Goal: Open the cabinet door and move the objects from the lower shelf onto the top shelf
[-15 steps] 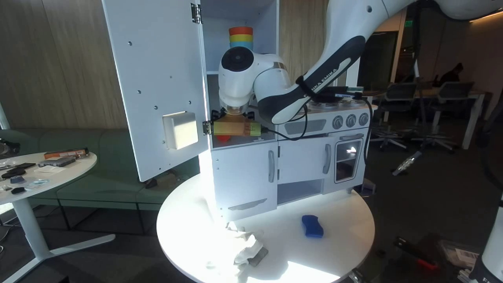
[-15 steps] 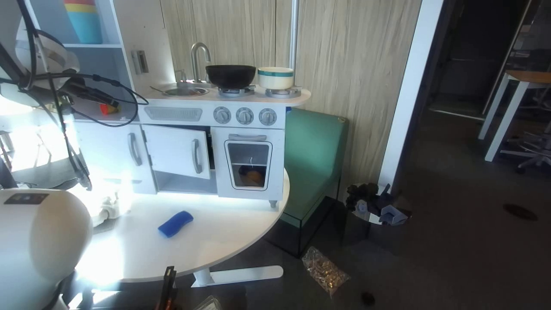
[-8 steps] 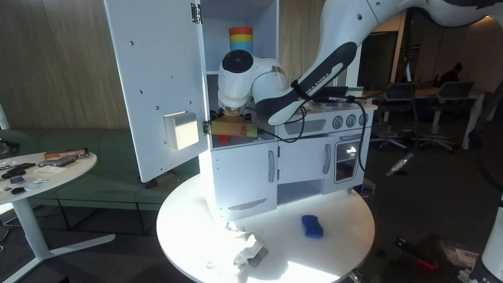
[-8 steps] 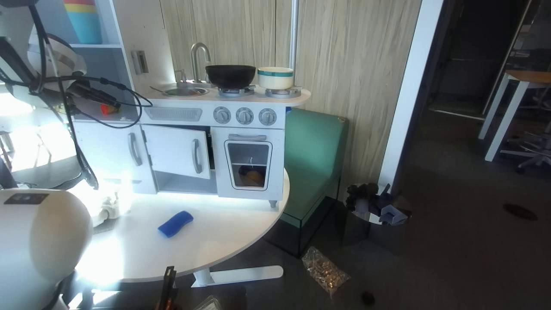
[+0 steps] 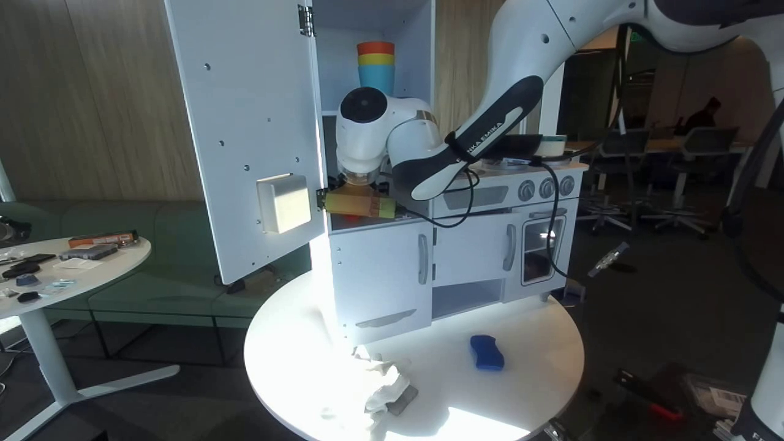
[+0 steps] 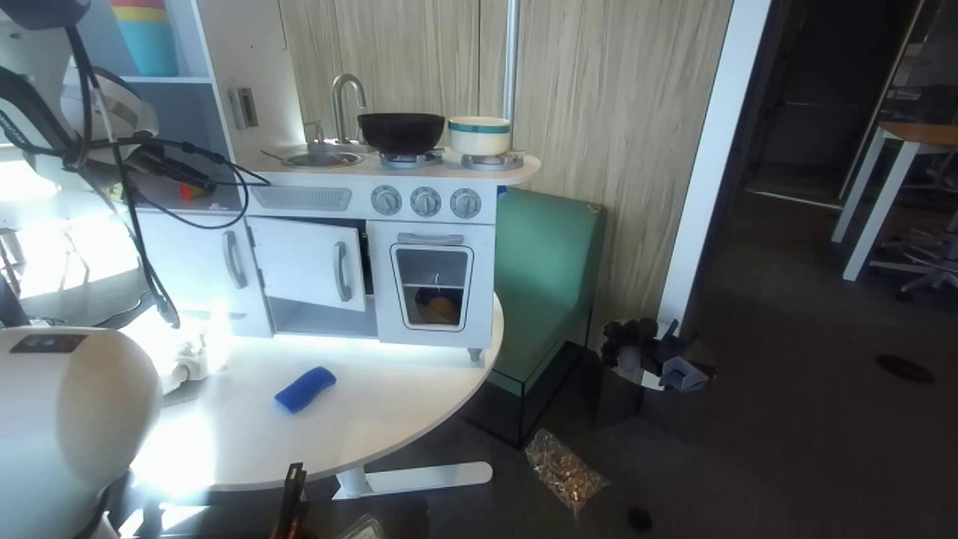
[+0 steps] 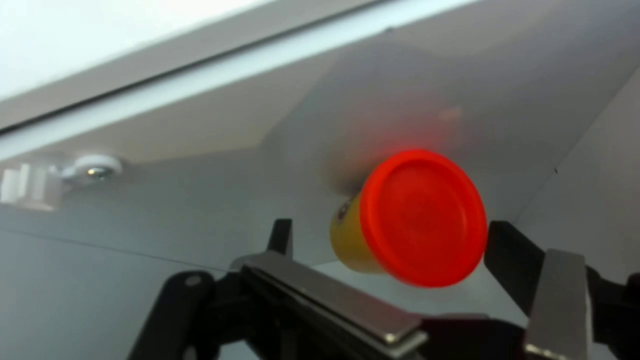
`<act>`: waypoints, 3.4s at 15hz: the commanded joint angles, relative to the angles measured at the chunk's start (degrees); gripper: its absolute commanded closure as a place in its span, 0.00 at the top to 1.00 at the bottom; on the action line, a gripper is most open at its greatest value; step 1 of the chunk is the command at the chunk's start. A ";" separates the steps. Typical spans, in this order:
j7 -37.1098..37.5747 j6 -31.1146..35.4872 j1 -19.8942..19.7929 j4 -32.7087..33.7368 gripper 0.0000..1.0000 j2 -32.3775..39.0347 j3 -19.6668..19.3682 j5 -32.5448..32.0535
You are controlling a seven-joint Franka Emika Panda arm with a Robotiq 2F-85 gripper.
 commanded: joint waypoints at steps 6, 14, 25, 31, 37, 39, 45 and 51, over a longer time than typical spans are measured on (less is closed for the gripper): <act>3.58 -1.89 1.22 0.15 0.28 -1.12 -0.93 -0.12; 3.73 -9.75 2.53 -4.09 0.19 -6.48 0.44 2.92; 0.12 -17.66 4.44 -19.07 0.19 -24.39 6.62 14.79; -4.58 -16.69 5.59 -22.04 0.19 -35.75 9.02 29.58; -9.67 -17.50 4.35 -17.25 0.19 -37.16 10.08 47.40; -9.59 -17.23 3.33 -15.10 0.19 -36.20 10.43 51.52; -0.86 -13.65 -1.15 -9.98 0.19 -33.98 11.16 56.02; 12.70 -14.21 -4.24 -4.70 0.19 -32.61 12.54 54.56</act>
